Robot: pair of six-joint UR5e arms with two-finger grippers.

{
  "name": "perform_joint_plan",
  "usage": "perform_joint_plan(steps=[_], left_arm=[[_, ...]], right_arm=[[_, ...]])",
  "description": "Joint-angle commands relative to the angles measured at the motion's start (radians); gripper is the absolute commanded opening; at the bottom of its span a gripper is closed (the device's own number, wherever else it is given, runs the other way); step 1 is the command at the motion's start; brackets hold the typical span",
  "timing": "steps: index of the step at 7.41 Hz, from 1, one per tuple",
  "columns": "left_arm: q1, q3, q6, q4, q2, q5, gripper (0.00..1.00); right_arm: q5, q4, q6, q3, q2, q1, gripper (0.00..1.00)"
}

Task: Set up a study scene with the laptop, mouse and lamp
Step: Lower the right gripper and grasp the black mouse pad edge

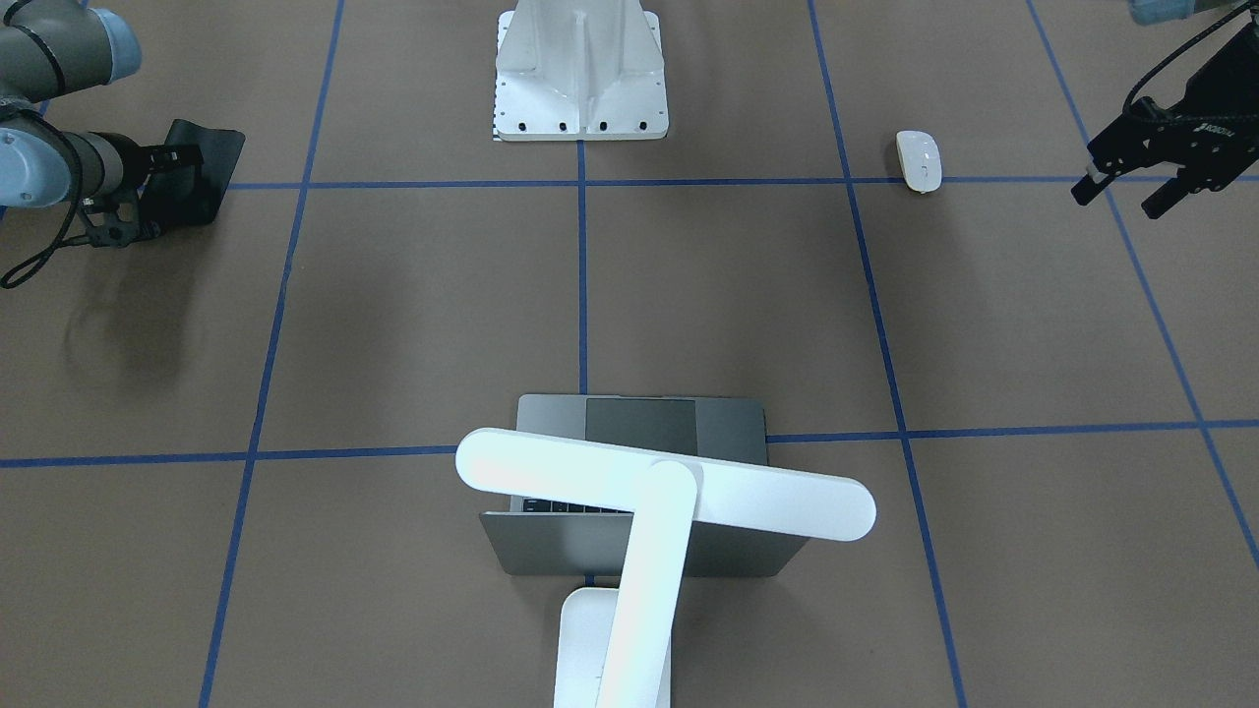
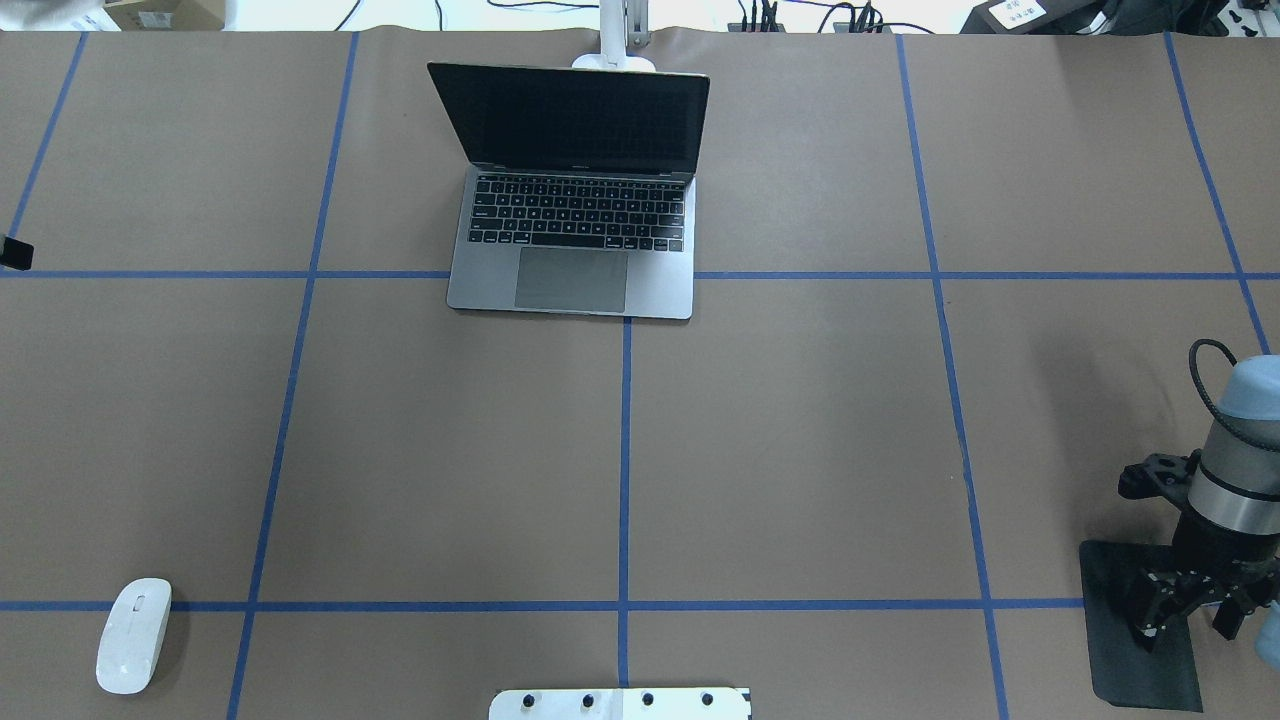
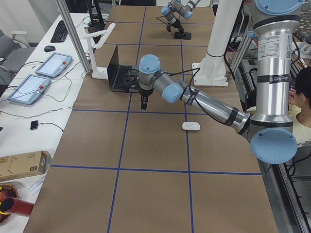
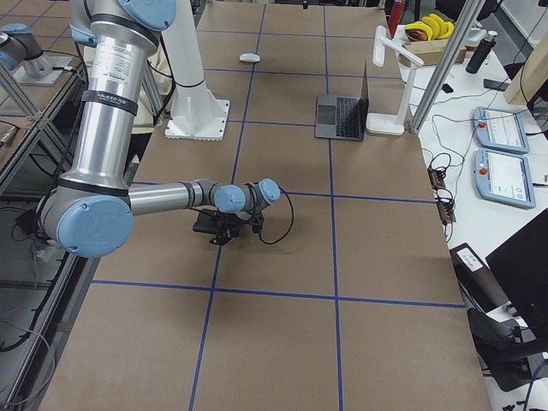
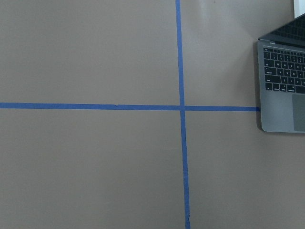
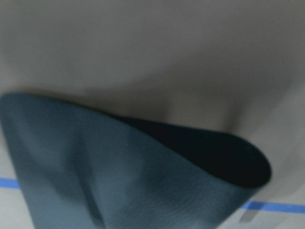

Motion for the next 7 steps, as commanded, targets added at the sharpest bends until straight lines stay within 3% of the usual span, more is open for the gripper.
perform_joint_plan(steps=[1, 5, 6, 7], left_arm=[[-0.006, 0.001, 0.013, 0.002, 0.005, -0.005, 1.0], [-0.047, 0.003, 0.033, 0.011, 0.003, -0.056, 1.0], [-0.05, 0.003, 0.033, 0.011, 0.002, -0.056, 1.0], [-0.067, 0.004, 0.046, 0.012, 0.002, -0.062, 1.0]], right_arm=[[-0.005, -0.085, 0.001, 0.063, -0.002, -0.008, 0.0], [-0.01, -0.094, 0.001, 0.088, -0.002, -0.005, 0.0], [-0.01, -0.097, 0.001, 0.105, 0.0, 0.014, 0.0], [-0.005, -0.105, -0.001, 0.134, 0.003, 0.106, 0.0]])
